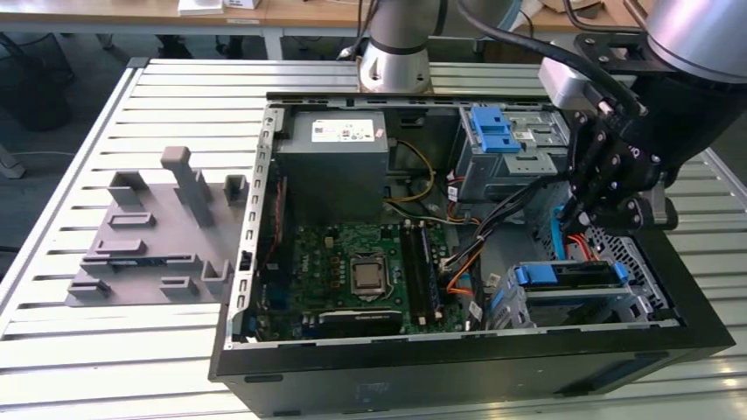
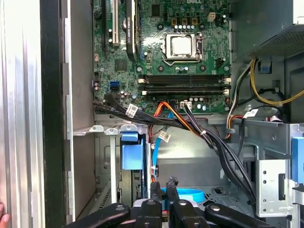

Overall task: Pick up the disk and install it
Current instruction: 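Insert the second disk wire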

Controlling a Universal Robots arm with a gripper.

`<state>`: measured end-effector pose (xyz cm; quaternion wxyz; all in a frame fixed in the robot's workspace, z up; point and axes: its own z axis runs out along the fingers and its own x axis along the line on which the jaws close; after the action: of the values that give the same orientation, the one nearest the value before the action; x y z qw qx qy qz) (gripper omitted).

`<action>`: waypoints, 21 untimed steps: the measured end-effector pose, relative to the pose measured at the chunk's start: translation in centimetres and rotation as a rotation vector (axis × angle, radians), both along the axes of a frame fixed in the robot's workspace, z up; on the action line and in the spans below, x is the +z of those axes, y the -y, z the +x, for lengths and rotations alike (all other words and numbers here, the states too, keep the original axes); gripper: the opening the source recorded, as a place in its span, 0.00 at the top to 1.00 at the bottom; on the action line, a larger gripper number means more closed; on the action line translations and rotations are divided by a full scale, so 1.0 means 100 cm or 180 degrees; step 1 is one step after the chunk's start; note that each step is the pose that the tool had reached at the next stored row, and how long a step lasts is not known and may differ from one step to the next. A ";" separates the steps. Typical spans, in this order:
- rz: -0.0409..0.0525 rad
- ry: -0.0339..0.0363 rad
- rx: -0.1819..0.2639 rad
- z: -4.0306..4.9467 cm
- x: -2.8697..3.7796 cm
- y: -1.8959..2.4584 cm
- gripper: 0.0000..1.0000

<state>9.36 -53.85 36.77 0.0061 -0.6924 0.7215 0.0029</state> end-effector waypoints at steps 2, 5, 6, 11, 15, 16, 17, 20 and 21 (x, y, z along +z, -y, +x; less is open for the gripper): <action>0.0000 0.0000 0.0000 0.0000 -0.0001 0.0000 0.84; 0.0001 0.0000 0.0000 0.0000 -0.0002 0.0000 0.84; 0.0001 0.0000 0.0000 0.0000 -0.0002 0.0000 0.84; 0.0077 0.0000 0.0000 -0.0001 -0.0005 0.0000 0.84; 0.0229 0.0000 0.0000 0.0000 -0.0012 0.0002 0.84; 0.0229 0.0000 0.0000 0.0000 -0.0018 0.0004 0.84; 0.0229 0.0000 0.0000 0.0000 -0.0026 0.0010 0.84; 0.0229 0.0000 0.0000 0.0000 -0.0057 0.0033 0.84; 0.0228 0.0000 0.0000 0.0000 -0.0067 0.0044 0.84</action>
<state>9.36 -54.29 36.10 0.0309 -0.6917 0.7209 0.0287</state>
